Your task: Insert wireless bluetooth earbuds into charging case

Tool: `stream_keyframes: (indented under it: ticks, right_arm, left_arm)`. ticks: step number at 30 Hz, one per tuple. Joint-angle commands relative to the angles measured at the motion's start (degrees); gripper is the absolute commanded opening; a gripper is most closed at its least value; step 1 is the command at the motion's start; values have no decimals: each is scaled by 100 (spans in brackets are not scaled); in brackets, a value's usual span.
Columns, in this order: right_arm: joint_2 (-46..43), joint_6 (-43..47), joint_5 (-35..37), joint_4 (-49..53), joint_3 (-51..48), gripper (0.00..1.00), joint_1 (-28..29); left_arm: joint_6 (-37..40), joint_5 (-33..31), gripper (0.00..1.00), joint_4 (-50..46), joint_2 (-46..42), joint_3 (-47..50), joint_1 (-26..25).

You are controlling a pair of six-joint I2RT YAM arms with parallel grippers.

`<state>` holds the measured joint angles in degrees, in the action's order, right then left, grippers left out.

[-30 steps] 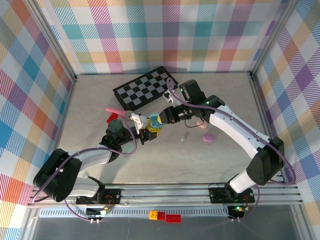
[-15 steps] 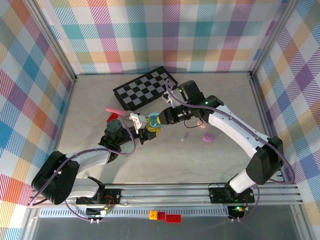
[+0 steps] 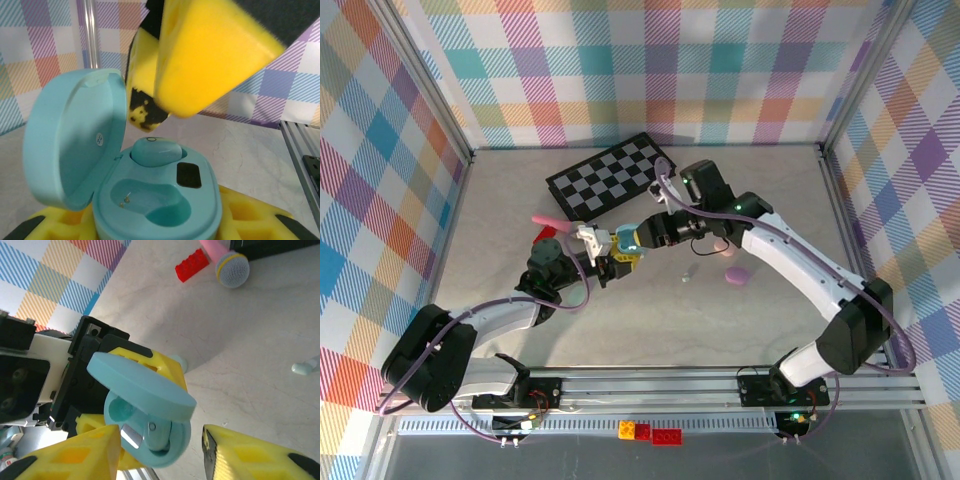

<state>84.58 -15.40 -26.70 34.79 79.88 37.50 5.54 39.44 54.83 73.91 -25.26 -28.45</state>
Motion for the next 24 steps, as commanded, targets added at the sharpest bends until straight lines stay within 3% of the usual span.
stream_keyframes:
  ticks: [1,7,12,24]
  right_arm:
    - [-371,-11,58,-464,-276,49,-22]
    - [-599,-630,266,-1536,-1018,56,-497]
    - [130,-907,876,-2037,-1248,57,-867]
    - [2881,-78,2980,-1035,708,51,-602]
  left_arm:
    - [-97,81,36,512,-31,118,182]
    - [-394,103,36,983,74,343,541]
    - [-545,50,36,1273,20,515,839]
    - [-641,-136,36,1228,-353,701,1179]
